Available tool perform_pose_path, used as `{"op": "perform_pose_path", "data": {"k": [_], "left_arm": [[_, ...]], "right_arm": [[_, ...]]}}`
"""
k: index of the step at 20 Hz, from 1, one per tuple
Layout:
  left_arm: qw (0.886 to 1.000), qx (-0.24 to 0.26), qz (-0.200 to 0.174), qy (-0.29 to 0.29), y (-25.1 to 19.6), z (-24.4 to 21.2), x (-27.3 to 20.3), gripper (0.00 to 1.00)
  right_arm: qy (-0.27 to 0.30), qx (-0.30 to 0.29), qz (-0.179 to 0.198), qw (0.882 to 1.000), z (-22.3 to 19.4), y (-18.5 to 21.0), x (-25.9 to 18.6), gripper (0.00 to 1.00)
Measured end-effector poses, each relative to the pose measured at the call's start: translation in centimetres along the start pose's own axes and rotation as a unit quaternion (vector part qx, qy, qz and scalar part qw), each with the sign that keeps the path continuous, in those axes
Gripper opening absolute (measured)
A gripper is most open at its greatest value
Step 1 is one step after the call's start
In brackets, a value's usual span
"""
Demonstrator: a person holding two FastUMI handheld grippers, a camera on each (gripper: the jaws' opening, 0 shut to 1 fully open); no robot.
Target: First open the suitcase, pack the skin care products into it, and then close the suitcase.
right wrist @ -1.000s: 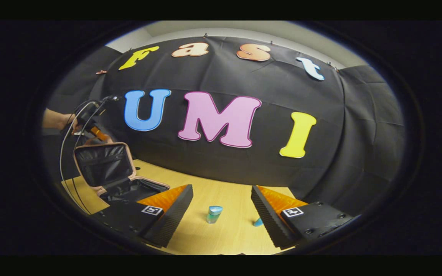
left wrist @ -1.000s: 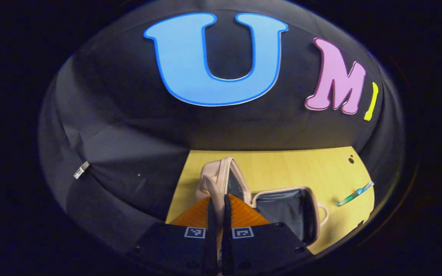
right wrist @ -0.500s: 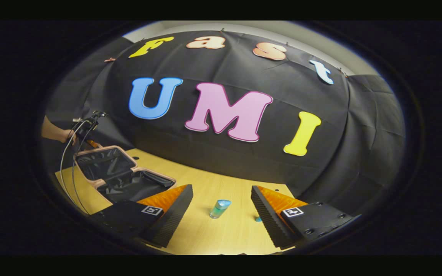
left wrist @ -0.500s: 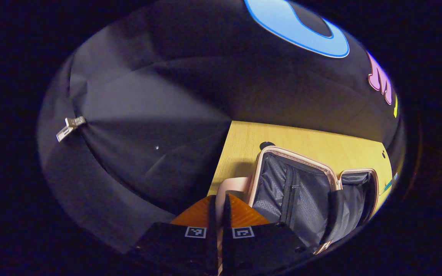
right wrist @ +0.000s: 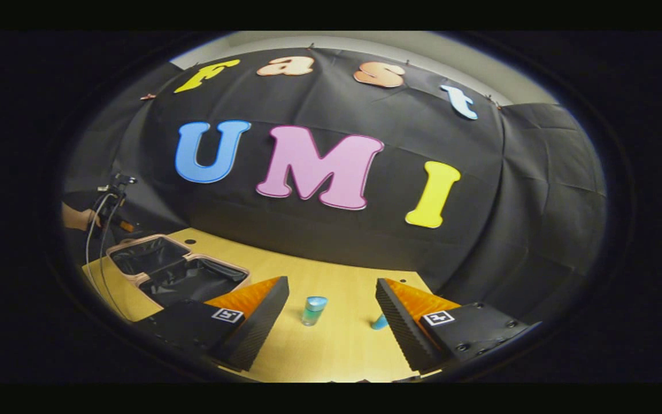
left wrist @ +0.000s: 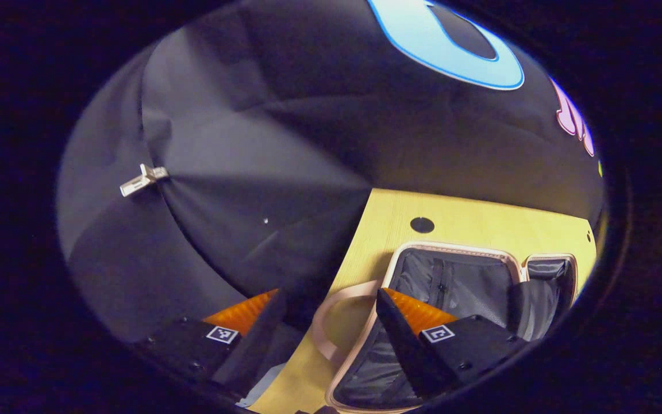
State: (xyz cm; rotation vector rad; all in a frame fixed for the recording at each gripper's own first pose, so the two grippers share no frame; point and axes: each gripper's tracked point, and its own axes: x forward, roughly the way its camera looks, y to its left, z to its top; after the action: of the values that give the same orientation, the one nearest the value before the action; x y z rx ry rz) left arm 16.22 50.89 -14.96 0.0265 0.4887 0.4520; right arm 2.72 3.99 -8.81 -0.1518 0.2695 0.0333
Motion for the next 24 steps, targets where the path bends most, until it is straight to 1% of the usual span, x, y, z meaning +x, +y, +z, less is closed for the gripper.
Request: {"op": "perform_pose_path", "data": {"k": [2,3,4,7,8,9,12,15,17,18,19,21,22,24], "left_arm": [[0.998,0.013,-0.001,-0.056,-2.3,3.1,-4.5,0.98],[0.996,0.009,-0.014,-0.082,-4.5,4.3,-6.6,0.99],[0.994,0.001,-0.031,-0.109,-7.3,5.4,-9.1,0.98],[0.981,-0.019,-0.071,-0.180,-15.4,6.7,-16.0,0.98],[0.977,-0.020,-0.089,-0.194,-18.3,7.0,-17.6,0.98],[0.973,-0.019,-0.107,-0.201,-21.2,6.4,-19.5,0.98],[0.965,-0.008,-0.177,-0.192,-31.7,3.6,-23.6,0.98],[0.957,0.008,-0.236,-0.168,-41.2,-0.2,-25.5,0.98],[0.946,0.026,-0.285,-0.155,-48.0,-3.4,-26.2,0.98],[0.940,0.043,-0.306,-0.143,-51.2,-4.9,-26.1,0.98],[0.936,0.061,-0.320,-0.135,-53.5,-6.4,-25.9,0.98],[0.927,0.088,-0.339,-0.131,-57.4,-7.8,-25.1,0.98],[0.925,0.097,-0.347,-0.121,-59.3,-8.9,-24.7,0.98],[0.925,0.101,-0.352,-0.102,-61.5,-10.6,-23.2,0.99]], "right_arm": [[0.000,0.007,-0.007,1.000,-0.2,-2.3,0.7,0.96],[-0.002,0.011,-0.012,1.000,-0.3,-3.4,1.1,0.94],[-0.002,0.015,-0.015,1.000,-0.3,-4.3,1.5,0.96],[-0.012,0.005,-0.013,1.000,-0.4,-6.4,2.5,0.97],[-0.016,0.008,-0.010,1.000,-0.5,-6.8,2.8,0.97],[-0.015,0.013,-0.006,1.000,-0.9,-7.1,3.1,0.96],[0.002,0.030,0.007,1.000,-2.9,-7.7,4.3,0.96],[0.021,0.047,0.015,0.999,-5.3,-8.8,5.0,0.96],[0.038,0.058,0.019,0.997,-7.0,-9.5,5.5,0.96],[0.044,0.064,0.023,0.997,-7.9,-9.8,5.7,0.96],[0.051,0.068,0.028,0.996,-8.9,-10.1,5.9,0.96],[0.060,0.068,0.033,0.995,-10.5,-10.9,6.2,0.97],[0.063,0.070,0.034,0.995,-11.3,-11.4,6.5,0.97],[0.069,0.076,0.034,0.994,-12.9,-12.2,7.2,0.97]]}}
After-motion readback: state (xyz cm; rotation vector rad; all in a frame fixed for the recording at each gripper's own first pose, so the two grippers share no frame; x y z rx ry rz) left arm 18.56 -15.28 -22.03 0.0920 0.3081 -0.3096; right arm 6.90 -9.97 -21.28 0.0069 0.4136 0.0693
